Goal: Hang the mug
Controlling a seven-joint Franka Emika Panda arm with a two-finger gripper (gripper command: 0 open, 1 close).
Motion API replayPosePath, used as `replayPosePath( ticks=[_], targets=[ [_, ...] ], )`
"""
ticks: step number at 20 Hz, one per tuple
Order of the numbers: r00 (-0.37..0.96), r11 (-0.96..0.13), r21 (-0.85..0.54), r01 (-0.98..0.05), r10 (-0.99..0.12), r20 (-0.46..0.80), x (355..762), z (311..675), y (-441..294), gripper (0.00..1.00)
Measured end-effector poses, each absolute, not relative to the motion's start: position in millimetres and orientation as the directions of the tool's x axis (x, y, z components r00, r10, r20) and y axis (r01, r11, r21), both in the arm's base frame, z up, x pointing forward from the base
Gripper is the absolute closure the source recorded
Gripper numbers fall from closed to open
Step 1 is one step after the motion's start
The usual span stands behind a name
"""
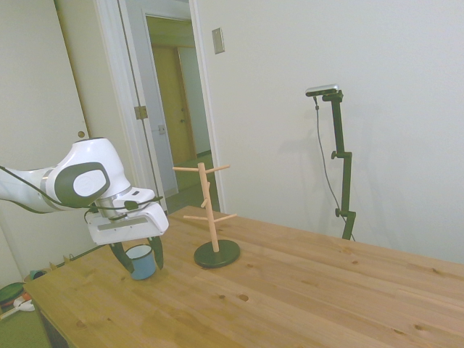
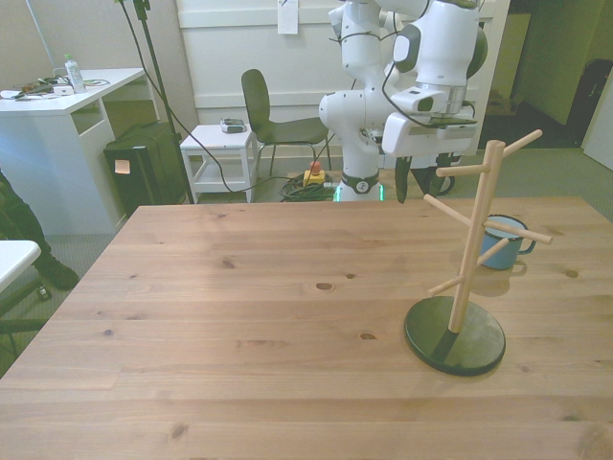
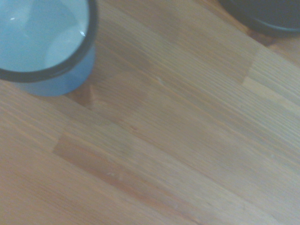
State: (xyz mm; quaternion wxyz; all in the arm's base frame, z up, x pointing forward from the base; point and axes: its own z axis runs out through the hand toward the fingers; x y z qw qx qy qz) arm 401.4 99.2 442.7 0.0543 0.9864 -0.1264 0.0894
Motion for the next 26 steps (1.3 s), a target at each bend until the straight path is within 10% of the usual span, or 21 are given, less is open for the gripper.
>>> replayPosePath(
  ticks=[26],
  targets=[
    [0.979,-0.975,0.220,-0.036,0.010,0.205,425,402,259,0.00]
  ],
)
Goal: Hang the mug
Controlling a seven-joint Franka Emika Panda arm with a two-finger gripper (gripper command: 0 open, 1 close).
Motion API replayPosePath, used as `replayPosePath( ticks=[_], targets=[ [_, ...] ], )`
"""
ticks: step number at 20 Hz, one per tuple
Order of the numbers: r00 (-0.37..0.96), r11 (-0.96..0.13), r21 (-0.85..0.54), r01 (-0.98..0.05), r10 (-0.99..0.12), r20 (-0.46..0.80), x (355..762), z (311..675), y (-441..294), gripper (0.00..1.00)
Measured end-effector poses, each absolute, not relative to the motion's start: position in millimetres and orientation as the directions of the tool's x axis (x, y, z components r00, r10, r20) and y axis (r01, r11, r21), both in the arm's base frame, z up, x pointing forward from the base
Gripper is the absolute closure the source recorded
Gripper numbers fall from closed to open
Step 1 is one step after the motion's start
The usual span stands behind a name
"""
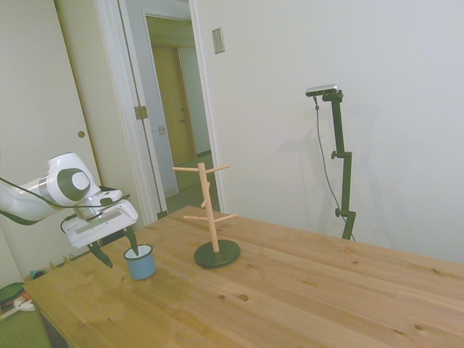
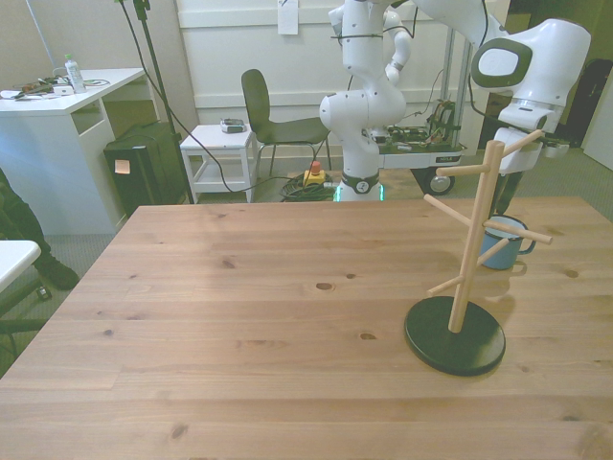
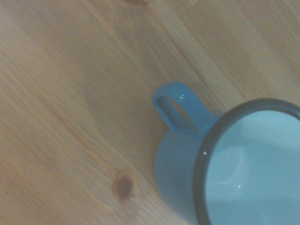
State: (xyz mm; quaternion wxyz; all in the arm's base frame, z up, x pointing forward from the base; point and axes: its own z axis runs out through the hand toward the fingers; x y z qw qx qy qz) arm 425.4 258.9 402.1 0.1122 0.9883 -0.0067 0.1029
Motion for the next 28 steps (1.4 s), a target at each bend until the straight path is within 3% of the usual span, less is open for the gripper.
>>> replayPosePath(
  ticks=[2,3,28],
  targets=[
    [0.979,-0.971,0.235,-0.033,0.015,0.201,427,393,265,0.00],
    [0.981,-0.971,0.238,-0.032,0.015,0.194,428,388,266,1.00],
    [0.984,-0.971,0.230,-0.058,-0.016,0.180,449,383,260,1.00]
  ],
)
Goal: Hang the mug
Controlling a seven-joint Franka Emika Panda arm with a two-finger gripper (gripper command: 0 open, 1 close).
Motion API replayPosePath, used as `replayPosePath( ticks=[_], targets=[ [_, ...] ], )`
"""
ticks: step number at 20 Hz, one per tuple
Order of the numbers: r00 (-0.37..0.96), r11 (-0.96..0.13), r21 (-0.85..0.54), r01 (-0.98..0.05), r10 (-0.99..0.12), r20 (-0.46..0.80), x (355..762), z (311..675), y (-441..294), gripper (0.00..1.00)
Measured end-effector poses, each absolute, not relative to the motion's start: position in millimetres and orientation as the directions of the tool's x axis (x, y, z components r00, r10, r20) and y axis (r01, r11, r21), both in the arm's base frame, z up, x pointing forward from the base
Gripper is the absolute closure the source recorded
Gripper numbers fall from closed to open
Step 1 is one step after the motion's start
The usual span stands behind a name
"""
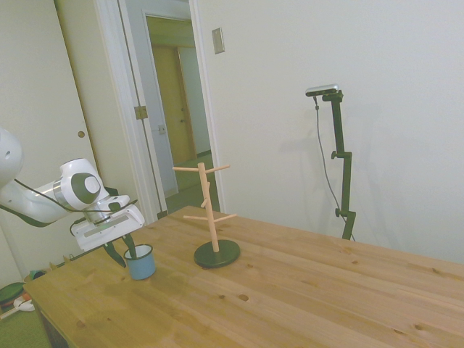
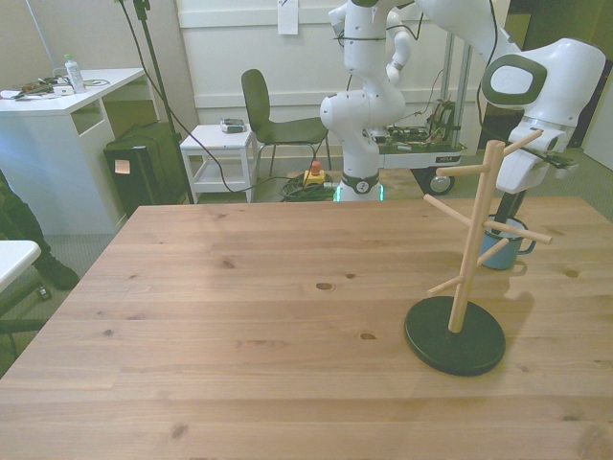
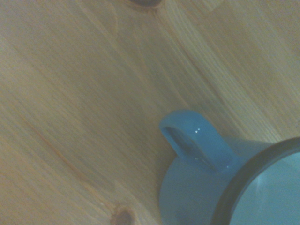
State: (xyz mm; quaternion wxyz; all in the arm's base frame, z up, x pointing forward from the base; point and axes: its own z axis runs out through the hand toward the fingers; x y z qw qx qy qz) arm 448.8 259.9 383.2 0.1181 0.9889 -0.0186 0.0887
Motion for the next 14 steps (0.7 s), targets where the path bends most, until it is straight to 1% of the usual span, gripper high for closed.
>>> replayPosePath(
  ticks=[11,14],
  targets=[
    [0.981,-0.973,0.221,-0.072,-0.029,0.194,451.2,387.4,254.4,1.00],
    [0.968,-0.977,0.174,-0.124,-0.081,0.238,456.4,391.0,251.0,1.00]
  ],
)
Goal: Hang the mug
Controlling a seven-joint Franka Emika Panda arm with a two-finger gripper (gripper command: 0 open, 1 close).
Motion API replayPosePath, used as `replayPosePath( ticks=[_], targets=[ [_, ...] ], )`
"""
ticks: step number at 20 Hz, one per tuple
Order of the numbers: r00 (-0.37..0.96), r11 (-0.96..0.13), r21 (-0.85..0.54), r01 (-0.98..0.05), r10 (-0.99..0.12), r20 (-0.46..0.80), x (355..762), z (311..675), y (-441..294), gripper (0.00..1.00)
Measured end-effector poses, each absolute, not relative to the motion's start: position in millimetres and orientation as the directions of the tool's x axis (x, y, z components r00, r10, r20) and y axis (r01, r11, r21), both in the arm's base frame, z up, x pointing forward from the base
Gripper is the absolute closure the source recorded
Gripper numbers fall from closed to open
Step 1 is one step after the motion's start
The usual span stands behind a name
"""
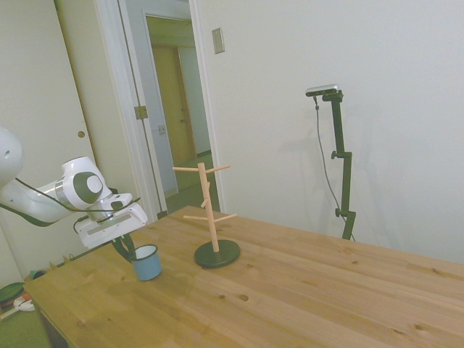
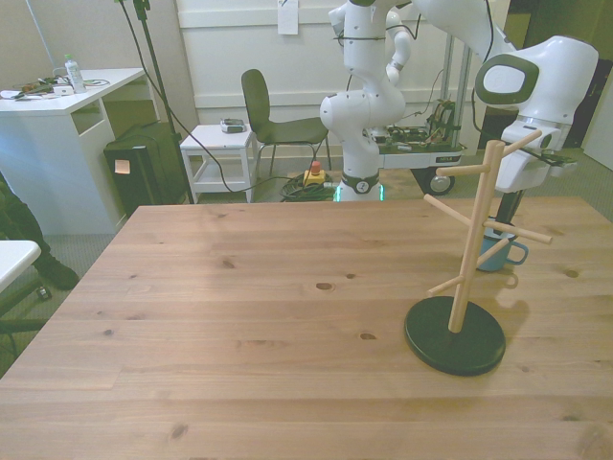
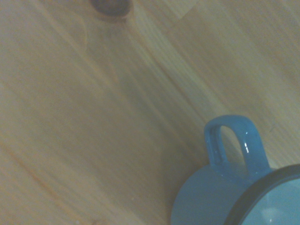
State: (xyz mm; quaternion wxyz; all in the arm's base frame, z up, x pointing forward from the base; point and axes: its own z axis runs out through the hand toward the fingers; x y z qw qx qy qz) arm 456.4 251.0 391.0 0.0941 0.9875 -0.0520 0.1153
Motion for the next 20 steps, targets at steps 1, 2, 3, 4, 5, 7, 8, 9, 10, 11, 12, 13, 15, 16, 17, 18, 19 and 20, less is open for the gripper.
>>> replayPosePath(
  ticks=[1,2,3,4,5,7,8,9,10,11,12,13,15,16,17,18,19,20],
  targets=[
    [0.961,-0.976,0.154,-0.151,-0.109,0.254,459,395,249,1.00],
    [0.954,-0.975,0.134,-0.178,-0.137,0.268,461,399,247,1.00],
    [0.944,-0.972,0.109,-0.209,-0.171,0.283,462,405,245,1.00],
    [0.934,-0.967,0.088,-0.237,-0.203,0.294,464,410,244,1.00],
    [0.925,-0.963,0.071,-0.261,-0.228,0.304,465,415,243,1.00],
    [0.907,-0.952,0.045,-0.304,-0.275,0.319,467,421,239,1.00],
    [0.898,-0.945,0.032,-0.327,-0.300,0.323,469,423,238,1.00],
    [0.889,-0.937,0.019,-0.349,-0.324,0.324,472,426,236,1.00],
    [0.879,-0.928,-0.001,-0.373,-0.353,0.321,475,430,233,1.00],
    [0.866,-0.917,-0.025,-0.398,-0.385,0.318,480,437,231,1.00],
    [0.854,-0.907,-0.046,-0.419,-0.411,0.318,485,444,228,1.00],
    [0.842,-0.895,-0.067,-0.442,-0.439,0.314,490,451,224,1.00],
    [0.821,-0.873,-0.097,-0.478,-0.483,0.304,498,465,219,1.00],
    [0.812,-0.862,-0.108,-0.494,-0.503,0.297,502,471,216,1.00],
    [0.803,-0.853,-0.119,-0.509,-0.520,0.292,506,475,214,1.00],
    [0.797,-0.846,-0.120,-0.520,-0.531,0.286,510,479,212,1.00],
    [0.793,-0.840,-0.123,-0.529,-0.541,0.281,514,482,210,1.00],
    [0.790,-0.835,-0.124,-0.537,-0.548,0.273,518,483,209,1.00]
  ],
)
